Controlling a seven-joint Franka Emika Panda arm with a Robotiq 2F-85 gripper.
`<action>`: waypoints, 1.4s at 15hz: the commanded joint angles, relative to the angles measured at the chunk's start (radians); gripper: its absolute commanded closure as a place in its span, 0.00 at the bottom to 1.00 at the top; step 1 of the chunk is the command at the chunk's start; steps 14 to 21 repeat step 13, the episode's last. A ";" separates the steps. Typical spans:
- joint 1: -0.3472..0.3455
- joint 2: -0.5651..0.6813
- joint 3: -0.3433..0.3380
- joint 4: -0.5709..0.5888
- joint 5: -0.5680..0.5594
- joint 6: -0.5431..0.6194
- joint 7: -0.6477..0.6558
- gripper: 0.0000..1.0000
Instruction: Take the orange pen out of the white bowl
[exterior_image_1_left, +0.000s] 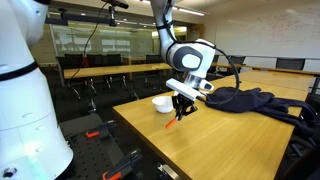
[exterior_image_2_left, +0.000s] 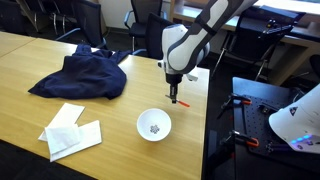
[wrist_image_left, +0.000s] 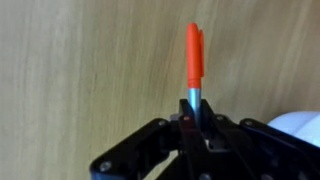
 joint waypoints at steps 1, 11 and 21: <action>0.016 -0.026 0.000 -0.003 0.069 -0.047 0.155 0.62; 0.243 -0.312 -0.002 -0.031 -0.159 -0.295 0.343 0.00; 0.293 -0.334 -0.008 -0.007 -0.276 -0.371 0.392 0.00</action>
